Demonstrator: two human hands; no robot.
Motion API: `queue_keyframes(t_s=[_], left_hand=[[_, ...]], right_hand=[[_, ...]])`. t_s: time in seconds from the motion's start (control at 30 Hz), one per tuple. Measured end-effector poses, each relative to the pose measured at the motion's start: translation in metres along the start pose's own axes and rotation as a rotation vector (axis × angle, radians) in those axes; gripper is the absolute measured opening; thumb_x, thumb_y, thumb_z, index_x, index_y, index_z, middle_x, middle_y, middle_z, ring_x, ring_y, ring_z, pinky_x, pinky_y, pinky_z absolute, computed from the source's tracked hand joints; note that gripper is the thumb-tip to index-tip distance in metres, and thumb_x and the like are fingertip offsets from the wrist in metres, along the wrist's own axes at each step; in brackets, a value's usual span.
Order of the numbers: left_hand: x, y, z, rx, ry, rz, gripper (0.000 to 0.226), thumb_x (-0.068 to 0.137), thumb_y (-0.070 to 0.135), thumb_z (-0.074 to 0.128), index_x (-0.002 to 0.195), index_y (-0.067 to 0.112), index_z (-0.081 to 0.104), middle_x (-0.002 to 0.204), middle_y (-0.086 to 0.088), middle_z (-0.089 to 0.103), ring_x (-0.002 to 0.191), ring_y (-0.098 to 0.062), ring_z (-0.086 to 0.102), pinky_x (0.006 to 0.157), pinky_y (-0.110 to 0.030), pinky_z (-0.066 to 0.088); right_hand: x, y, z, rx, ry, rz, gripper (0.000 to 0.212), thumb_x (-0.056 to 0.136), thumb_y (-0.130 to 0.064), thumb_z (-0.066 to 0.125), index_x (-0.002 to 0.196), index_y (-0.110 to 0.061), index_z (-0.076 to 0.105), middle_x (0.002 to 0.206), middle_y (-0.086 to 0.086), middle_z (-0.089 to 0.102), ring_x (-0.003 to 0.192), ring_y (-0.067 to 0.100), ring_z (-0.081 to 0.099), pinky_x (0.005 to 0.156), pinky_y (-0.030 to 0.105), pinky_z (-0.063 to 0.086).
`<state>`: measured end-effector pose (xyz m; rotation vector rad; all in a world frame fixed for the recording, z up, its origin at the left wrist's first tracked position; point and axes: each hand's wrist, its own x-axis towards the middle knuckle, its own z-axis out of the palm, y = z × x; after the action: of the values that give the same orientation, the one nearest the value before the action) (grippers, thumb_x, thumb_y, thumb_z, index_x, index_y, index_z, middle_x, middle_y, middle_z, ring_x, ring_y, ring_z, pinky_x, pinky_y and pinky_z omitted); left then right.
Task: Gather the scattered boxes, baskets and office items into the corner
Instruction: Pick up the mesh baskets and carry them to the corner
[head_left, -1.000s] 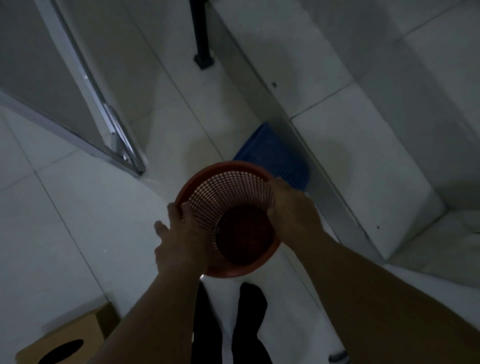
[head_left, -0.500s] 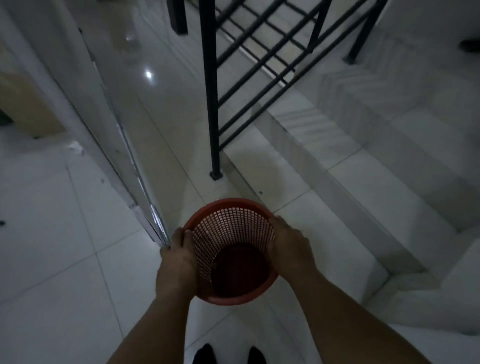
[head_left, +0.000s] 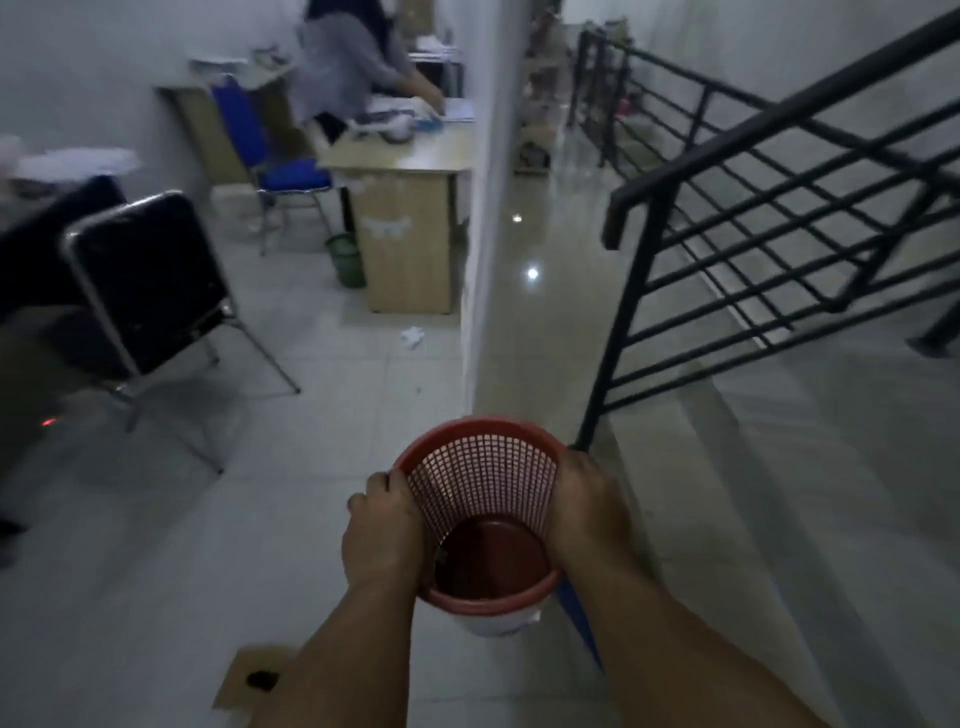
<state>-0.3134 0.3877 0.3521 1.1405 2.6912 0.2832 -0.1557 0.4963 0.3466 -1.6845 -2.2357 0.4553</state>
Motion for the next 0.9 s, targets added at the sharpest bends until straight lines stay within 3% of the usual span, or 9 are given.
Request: queue_keyframes(t_s=[0.2, 0.3, 0.63, 0.9], left_hand=[[-0.074, -0.124, -0.059, -0.026, 0.172, -0.315, 0.055, 0.089, 0.015, 0.054, 0.141, 0.016, 0.035, 0.134, -0.006, 0.045, 0.117, -0.027, 0.045, 0.085, -0.037, 0.050], [-0.130, -0.206, -0.082, -0.053, 0.272, -0.502, 0.050, 0.090, 0.014, 0.051, 0.138, 0.016, 0.039, 0.131, -0.006, 0.047, 0.115, -0.028, 0.046, 0.082, -0.038, 0.049], [-0.442, -0.496, -0.144, 0.001, 0.514, -1.114, 0.044, 0.094, 0.014, 0.043, 0.137, 0.016, 0.041, 0.132, -0.006, 0.047, 0.115, -0.027, 0.046, 0.086, -0.038, 0.047], [-0.635, -0.619, -0.156, 0.024, 0.540, -1.488, 0.042, 0.094, 0.012, 0.041, 0.136, 0.014, 0.041, 0.134, -0.007, 0.046, 0.115, -0.027, 0.046, 0.085, -0.037, 0.048]], right_hand=[[-0.071, -0.121, 0.013, 0.040, -0.158, -0.313, 0.035, 0.099, -0.019, 0.036, 0.132, -0.023, 0.048, 0.130, 0.003, 0.053, 0.111, 0.028, 0.052, 0.091, 0.037, 0.047], [-0.134, -0.193, 0.031, 0.027, -0.225, -0.498, 0.033, 0.097, -0.018, 0.035, 0.127, -0.022, 0.050, 0.125, 0.003, 0.055, 0.106, 0.030, 0.054, 0.085, 0.038, 0.047], [-0.494, -0.408, 0.091, 0.200, -0.515, -1.080, 0.041, 0.094, -0.019, 0.040, 0.133, -0.023, 0.050, 0.126, 0.002, 0.057, 0.108, 0.029, 0.056, 0.088, 0.039, 0.050], [-0.726, -0.493, 0.123, 0.212, -0.693, -1.408, 0.041, 0.094, -0.019, 0.038, 0.132, -0.022, 0.051, 0.122, 0.004, 0.060, 0.107, 0.027, 0.058, 0.085, 0.037, 0.049]])
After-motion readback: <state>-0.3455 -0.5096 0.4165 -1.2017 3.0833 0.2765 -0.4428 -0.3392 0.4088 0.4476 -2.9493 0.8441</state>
